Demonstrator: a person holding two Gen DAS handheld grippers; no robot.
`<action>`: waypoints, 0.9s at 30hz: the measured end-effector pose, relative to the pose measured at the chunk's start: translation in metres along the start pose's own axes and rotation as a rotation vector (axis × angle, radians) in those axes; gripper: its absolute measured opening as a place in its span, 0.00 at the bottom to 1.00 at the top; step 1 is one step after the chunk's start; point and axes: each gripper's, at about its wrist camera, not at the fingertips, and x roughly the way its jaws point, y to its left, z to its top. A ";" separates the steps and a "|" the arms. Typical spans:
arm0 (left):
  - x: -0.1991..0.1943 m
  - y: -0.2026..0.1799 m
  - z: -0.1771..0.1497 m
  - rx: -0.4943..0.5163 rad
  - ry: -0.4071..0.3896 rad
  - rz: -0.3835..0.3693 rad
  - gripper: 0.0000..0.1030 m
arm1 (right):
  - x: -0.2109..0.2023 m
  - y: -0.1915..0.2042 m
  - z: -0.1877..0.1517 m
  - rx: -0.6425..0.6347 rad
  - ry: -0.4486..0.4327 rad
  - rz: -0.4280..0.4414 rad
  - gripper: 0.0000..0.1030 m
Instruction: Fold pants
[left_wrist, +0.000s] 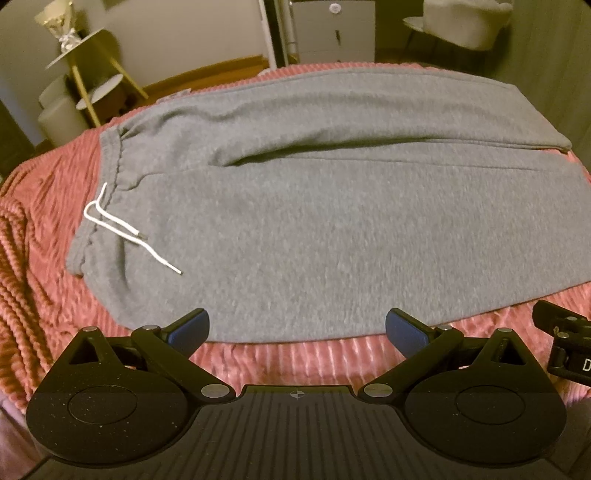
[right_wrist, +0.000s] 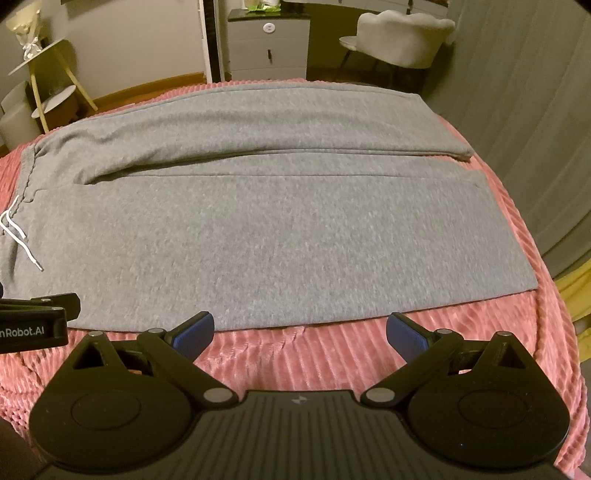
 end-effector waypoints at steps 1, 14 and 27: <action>0.001 0.000 0.000 0.000 0.001 0.001 1.00 | 0.000 0.000 0.000 0.000 0.000 0.000 0.97; 0.004 -0.001 0.000 0.004 0.011 -0.004 1.00 | 0.003 -0.004 -0.001 0.004 0.006 -0.004 0.97; 0.006 -0.001 0.000 0.003 0.015 -0.008 1.00 | 0.004 -0.004 0.000 0.000 0.010 -0.006 0.97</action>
